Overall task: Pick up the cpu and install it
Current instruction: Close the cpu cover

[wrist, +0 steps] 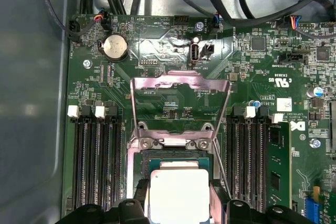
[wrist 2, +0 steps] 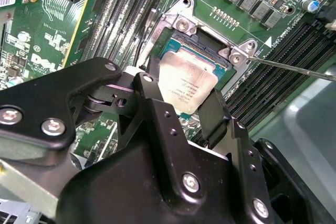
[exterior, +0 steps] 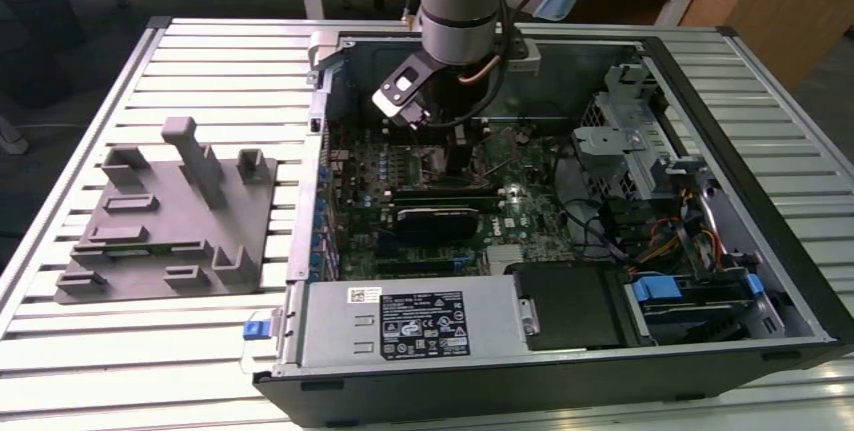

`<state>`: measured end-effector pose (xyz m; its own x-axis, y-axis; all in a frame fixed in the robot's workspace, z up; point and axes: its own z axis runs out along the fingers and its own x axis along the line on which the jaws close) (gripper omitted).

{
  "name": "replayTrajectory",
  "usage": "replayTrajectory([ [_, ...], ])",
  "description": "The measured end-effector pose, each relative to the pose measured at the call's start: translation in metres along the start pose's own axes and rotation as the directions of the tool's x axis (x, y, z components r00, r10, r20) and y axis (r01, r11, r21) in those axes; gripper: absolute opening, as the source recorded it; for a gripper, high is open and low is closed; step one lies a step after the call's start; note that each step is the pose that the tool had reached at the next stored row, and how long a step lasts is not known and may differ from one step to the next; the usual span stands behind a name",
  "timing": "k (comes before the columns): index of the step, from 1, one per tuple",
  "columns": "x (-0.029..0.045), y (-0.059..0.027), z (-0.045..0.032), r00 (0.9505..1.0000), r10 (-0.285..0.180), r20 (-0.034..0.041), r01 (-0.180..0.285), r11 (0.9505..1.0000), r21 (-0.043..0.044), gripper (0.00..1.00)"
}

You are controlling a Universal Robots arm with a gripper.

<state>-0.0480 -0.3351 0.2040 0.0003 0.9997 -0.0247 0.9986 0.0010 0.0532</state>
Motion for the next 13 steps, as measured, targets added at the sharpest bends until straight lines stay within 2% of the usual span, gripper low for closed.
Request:
replayTrajectory([
  [13, 0.0028, -0.0003, 0.0069, 1.0, 0.001, 0.0, -0.001, 1.0, -0.0001, 0.54],
])
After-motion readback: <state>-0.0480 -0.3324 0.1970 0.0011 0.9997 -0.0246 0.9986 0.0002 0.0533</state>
